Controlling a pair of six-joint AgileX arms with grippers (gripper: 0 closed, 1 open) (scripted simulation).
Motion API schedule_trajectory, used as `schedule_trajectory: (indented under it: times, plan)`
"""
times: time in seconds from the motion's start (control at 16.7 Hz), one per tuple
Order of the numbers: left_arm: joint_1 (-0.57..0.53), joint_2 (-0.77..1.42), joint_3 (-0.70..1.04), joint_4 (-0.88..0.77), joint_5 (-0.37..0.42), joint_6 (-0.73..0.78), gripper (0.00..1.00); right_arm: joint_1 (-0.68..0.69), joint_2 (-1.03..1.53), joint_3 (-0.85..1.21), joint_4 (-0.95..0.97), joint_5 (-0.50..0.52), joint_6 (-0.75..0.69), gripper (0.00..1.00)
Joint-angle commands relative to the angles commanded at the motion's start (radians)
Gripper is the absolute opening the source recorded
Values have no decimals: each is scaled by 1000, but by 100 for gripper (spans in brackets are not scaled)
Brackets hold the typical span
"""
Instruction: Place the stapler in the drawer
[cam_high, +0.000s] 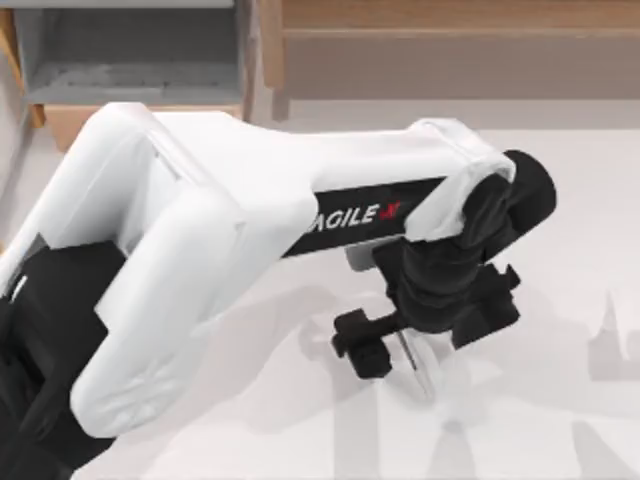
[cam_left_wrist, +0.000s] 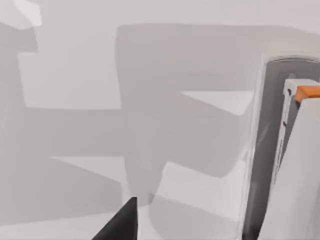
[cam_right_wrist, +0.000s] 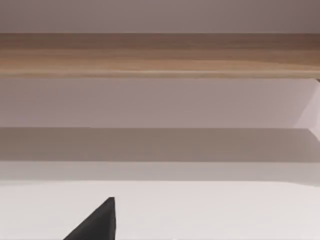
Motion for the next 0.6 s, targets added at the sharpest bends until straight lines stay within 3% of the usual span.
schedule_trajectory:
  times: [0.54, 0.6]
  plan:
    - [0, 0, 0, 0, 0, 0, 2, 0, 0, 0, 0, 0, 0, 100]
    - [0, 0, 0, 0, 0, 0, 0, 0, 0, 0, 0, 0, 0, 100]
